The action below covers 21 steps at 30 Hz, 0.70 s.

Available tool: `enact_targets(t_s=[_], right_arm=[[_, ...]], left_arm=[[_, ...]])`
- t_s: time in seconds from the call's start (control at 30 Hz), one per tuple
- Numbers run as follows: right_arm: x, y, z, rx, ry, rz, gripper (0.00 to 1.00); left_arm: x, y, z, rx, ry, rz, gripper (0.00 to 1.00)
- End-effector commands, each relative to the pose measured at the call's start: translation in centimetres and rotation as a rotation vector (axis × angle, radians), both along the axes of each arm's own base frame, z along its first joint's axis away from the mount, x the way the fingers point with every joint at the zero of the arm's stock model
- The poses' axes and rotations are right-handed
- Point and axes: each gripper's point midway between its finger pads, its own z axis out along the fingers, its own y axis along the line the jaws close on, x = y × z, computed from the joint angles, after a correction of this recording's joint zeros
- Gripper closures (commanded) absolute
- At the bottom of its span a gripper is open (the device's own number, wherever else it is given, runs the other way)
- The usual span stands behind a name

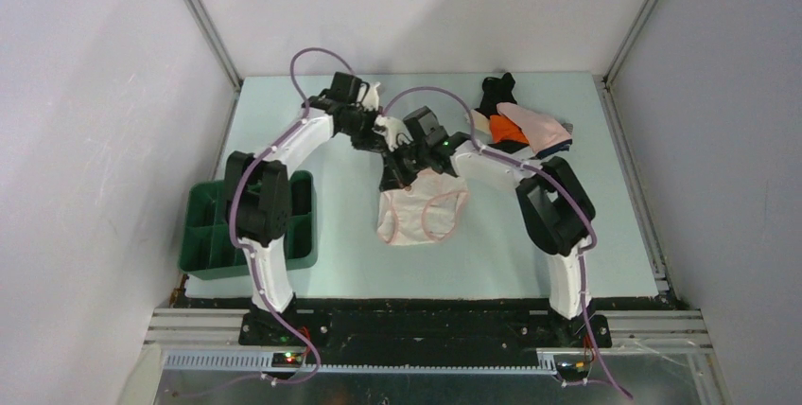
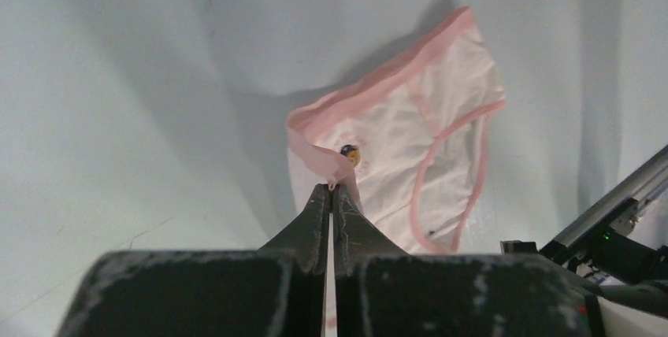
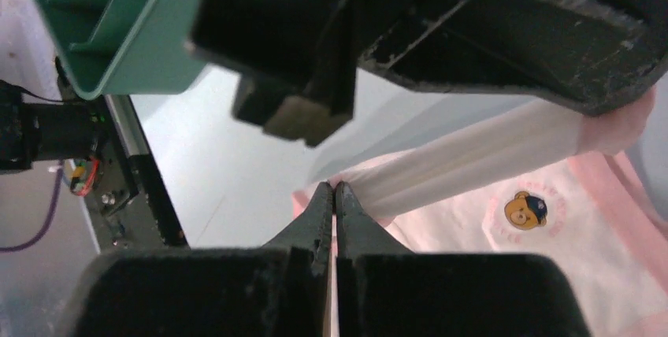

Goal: Roll the underwear
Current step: Fold the underwear at the center of the board.

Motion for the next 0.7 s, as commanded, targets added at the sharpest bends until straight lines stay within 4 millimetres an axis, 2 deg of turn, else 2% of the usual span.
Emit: enact_targets(t_s=[0.0, 0.03, 0.07, 0.2, 0.37, 0.5, 0.67], right_arm=[[-1.6, -1.7, 3.7, 0.079, 0.041, 0.005, 1.00], [-1.6, -2.5, 3.8, 0.077, 0.045, -0.011, 1.00], [-1.7, -3.0, 3.9, 0.076, 0.052, -0.023, 1.00], [-1.9, -6.2, 2.7, 0.050, 0.110, -0.090, 1.00], [-1.5, -9.2, 3.6, 0.050, 0.121, -0.140, 1.00], [-1.0, -11.3, 3.5, 0.032, 0.124, -0.167, 1.00], [-0.2, -13.6, 1.8, -0.010, 0.151, -0.213, 1.00]], left_arm=[[2.0, -3.5, 2.5, 0.006, -0.123, -0.044, 1.00], [2.4, -3.9, 2.9, 0.000, -0.135, -0.037, 1.00], [2.4, -4.5, 2.4, 0.002, -0.126, -0.045, 1.00], [2.8, -6.4, 2.4, -0.010, -0.130, -0.055, 1.00], [3.1, -8.4, 3.6, -0.040, -0.162, -0.055, 1.00], [3.6, -9.8, 4.4, -0.056, -0.192, -0.063, 1.00], [4.3, -11.0, 3.9, -0.048, -0.206, -0.067, 1.00]])
